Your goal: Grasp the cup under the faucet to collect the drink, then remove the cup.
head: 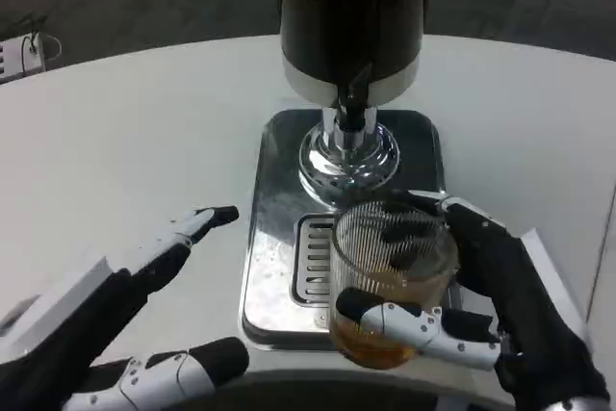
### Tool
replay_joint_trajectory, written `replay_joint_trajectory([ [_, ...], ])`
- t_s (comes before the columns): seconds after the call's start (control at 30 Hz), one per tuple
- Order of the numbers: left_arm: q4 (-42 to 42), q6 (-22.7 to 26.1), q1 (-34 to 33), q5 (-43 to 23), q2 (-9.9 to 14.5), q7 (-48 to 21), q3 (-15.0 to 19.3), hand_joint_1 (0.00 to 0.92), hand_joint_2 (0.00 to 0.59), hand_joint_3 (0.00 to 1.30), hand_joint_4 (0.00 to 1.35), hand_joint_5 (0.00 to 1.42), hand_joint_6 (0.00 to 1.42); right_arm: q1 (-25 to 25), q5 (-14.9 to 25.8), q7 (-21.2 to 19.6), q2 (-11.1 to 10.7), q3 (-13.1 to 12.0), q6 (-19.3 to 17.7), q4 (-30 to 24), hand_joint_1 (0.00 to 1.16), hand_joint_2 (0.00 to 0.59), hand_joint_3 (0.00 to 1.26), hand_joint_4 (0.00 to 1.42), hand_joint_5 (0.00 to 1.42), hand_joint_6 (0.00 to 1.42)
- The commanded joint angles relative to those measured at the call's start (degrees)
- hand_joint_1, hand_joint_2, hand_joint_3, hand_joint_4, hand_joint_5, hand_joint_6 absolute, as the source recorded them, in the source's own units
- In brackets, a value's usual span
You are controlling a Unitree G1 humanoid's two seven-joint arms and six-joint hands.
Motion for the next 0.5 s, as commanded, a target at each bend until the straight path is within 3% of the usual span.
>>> replay_joint_trajectory([
  [0.03, -2.4, 2.0, 2.3, 1.8, 0.3, -0.8, 0.2, 0.000, 0.068, 0.05, 0.00, 0.00, 0.10, 3.2, 0.8, 1.5, -1.3, -0.8, -1.3, -5.0, 0.93, 0.229, 0.83, 1.02, 1.23, 1.35],
  [0.3, -5.3, 4.2, 4.6, 3.6, -0.3, -1.0, -0.6, 0.000, 0.072, 0.03, 0.00, 0.00, 0.08, 10.6, 1.7, 2.5, -3.3, -3.4, -2.3, -11.7, 0.94, 0.230, 0.84, 1.03, 1.23, 1.34],
  [0.5, -6.0, 5.0, 5.0, 4.3, -0.3, -1.2, -1.1, 0.000, 0.072, 0.03, 0.00, 0.00, 0.08, 13.4, 2.3, 3.0, -3.9, -4.2, -2.3, -14.8, 0.94, 0.231, 0.84, 1.03, 1.23, 1.34],
])
